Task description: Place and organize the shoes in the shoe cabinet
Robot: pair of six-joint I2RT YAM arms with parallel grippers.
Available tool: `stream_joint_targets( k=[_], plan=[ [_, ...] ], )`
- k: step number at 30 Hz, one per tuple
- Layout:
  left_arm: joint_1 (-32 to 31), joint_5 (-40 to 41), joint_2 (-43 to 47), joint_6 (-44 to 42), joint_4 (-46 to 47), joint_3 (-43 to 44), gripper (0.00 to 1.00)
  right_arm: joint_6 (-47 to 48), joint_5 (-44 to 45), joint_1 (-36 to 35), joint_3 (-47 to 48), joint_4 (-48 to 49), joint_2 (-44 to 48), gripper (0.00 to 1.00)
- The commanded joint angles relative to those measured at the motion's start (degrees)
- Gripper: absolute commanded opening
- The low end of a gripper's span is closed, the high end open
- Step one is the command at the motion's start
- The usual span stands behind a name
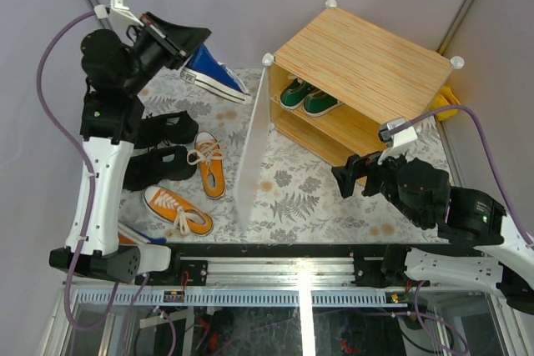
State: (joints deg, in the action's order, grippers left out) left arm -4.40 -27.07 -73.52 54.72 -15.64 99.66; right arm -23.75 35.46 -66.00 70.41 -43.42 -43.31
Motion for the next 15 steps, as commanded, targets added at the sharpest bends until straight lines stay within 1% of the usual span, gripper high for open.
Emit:
stream_joint_targets(
  k=[1, 3, 5, 7, 12, 15],
  plan=[
    [-4.09, 9.51, 0.49, -6.75, 0.79, 4.64, 0.00, -0.11, 2.80, -0.11, -1.19, 0.46, 2.02, 0.99],
    [-6.35, 10.26, 0.77, -7.30, 0.83, 4.78, 0.00, -0.39, 3.45, -0.17, -1.75, -0.14, 2.96, 1.00],
    [-10.31, 11.82, 1.73, -8.00, 1.90, 3.43, 0.00, -0.54, 3.78, -0.15, -2.05, -0.40, 3.47, 1.00],
    [-12.86, 13.36, 2.35, -8.92, 2.39, 3.02, 0.00, -0.44, 3.89, -0.10, -2.34, -0.29, 3.72, 0.99],
    [-14.68, 14.52, 1.68, -11.10, -1.12, 7.39, 0.00, -0.54, 3.51, -0.10, -2.49, -0.12, 3.34, 0.99],
    [-15.30, 13.76, 2.49, -11.68, -1.48, 6.23, 0.00, -0.54, 4.09, -0.11, -2.77, -0.01, 3.36, 0.99]
  ],
)
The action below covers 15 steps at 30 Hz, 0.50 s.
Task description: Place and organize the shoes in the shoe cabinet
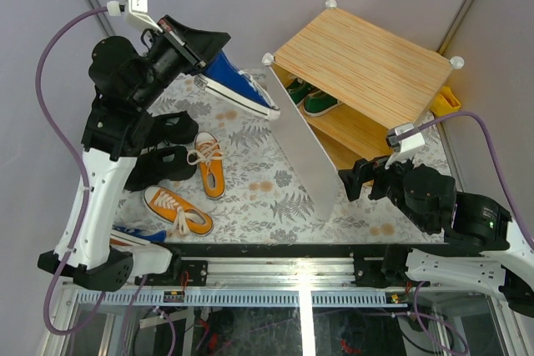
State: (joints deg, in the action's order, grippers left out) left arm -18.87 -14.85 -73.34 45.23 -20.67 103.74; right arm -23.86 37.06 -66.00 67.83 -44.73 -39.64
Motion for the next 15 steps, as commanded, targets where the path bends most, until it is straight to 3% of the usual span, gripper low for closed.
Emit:
stream_joint_targets(
  k=[1, 4, 10, 15],
  plan=[
    [-1.01, 0.77, 2.71, -2.39, 3.28, 1.37, 0.00, -0.44, 2.61, -0.10, -0.18, 1.23, -0.27, 1.00],
    [-1.84, 1.07, 5.10, -3.08, 2.73, -4.32, 0.00, -0.13, 2.78, -0.11, 0.19, 1.29, -0.38, 0.99],
    [-4.20, 4.23, 12.83, -2.83, 5.50, -23.64, 0.00, 1.32, 4.47, -0.15, 2.80, 0.58, -1.00, 1.00],
    [-10.18, 5.85, 14.78, -1.91, 7.53, -33.82, 0.00, 2.99, 4.54, -0.11, 4.68, 0.64, -2.41, 1.00]
  ],
)
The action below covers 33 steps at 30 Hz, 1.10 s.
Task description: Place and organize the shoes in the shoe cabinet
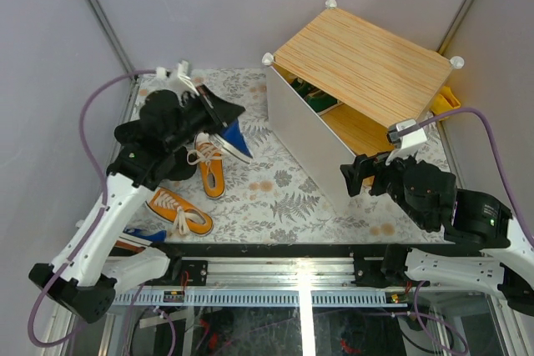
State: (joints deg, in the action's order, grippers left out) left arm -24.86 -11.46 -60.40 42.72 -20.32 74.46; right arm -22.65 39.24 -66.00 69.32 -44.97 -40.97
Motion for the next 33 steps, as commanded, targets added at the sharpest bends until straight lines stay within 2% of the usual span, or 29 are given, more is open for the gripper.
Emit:
stream_joint_targets(
  k=[1, 7, 11, 17, 23, 25, 28, 31, 33],
  plan=[
    [-5.49, 3.10, 2.14, 0.61, 7.41, -5.92, 0.00, 2.01, 2.29, -0.11, 3.20, 0.97, -1.34, 1.00],
    [-11.60, 5.95, 3.47, 0.65, 7.23, -9.58, 0.00, 2.34, 1.64, -0.14, 2.44, 1.91, -3.10, 0.99],
    [-16.92, 10.83, 4.11, -0.45, 2.81, -12.11, 0.00, 2.23, 1.13, -0.10, 2.06, 2.20, -3.44, 0.99],
    [-19.78, 13.34, 7.69, 3.23, 0.54, -27.18, 0.00, 1.39, 0.53, -0.13, 0.06, 2.25, -2.12, 0.99],
    [-21.96, 15.71, 4.52, 5.95, 2.69, -37.92, 0.02, 0.77, -0.55, -0.13, -1.31, 2.92, -2.52, 0.99],
    [-22.92, 17.35, 3.42, 6.37, 3.00, -39.22, 0.14, 0.64, -0.65, -0.10, -1.49, 3.07, -2.62, 0.99],
    [-23.92, 18.98, 2.68, 6.09, 2.60, -39.90, 0.26, 0.55, -0.80, -0.10, -1.73, 2.99, -2.56, 0.99],
    [-24.38, 19.82, 2.40, 5.18, 0.76, -39.48, 0.49, 0.52, -0.78, -0.11, -2.10, 2.87, -2.55, 0.99],
    [-24.87, 19.88, 2.64, 3.95, -0.14, -39.14, 0.76, 0.51, -0.74, -0.15, -2.53, 3.08, -2.45, 0.99]
  ],
)
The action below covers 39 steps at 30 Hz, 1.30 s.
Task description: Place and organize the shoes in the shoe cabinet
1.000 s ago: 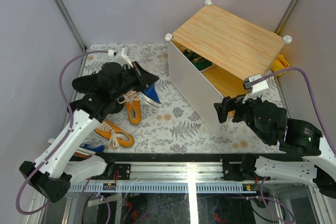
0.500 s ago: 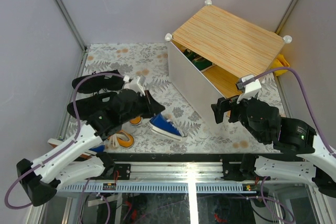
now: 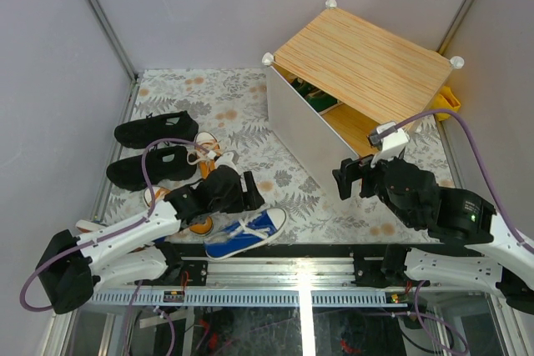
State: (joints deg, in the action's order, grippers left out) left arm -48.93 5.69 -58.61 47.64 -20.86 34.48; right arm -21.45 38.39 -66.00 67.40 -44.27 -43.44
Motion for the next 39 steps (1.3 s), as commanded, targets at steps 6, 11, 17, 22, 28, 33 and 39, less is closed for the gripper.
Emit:
stream_joint_targets(
  k=[6, 11, 17, 22, 28, 33, 39],
  plan=[
    [-4.58, 4.87, 0.51, -0.78, 0.61, -0.19, 1.00, -1.05, -0.37, -0.15, -2.16, 3.11, 0.62, 0.99],
    [-9.99, 9.71, -1.87, 0.12, 1.21, 1.01, 1.00, -2.01, -1.01, -0.18, -3.85, 3.04, 1.35, 0.99],
    [-11.85, 11.75, -4.94, -0.38, 1.19, 2.08, 1.00, -2.70, -0.73, -0.10, -4.29, 2.02, 2.93, 0.99],
    [-14.78, 15.45, -7.77, 0.78, 1.52, 1.79, 1.00, -2.89, -0.66, -0.13, -4.56, 1.83, 3.15, 0.99],
    [-19.57, 20.38, -8.39, 2.78, 0.52, 2.38, 0.98, -2.78, -0.70, -0.10, -4.33, 1.49, 2.73, 0.99],
    [-20.86, 23.84, -11.53, 4.08, 0.06, 1.92, 0.97, -2.95, -0.80, -0.14, -4.70, 1.76, 3.03, 0.99],
    [-22.37, 28.38, -17.30, 7.66, 0.20, 0.83, 0.75, -3.14, -0.86, -0.11, -5.04, 1.44, 3.24, 0.99]
  ],
)
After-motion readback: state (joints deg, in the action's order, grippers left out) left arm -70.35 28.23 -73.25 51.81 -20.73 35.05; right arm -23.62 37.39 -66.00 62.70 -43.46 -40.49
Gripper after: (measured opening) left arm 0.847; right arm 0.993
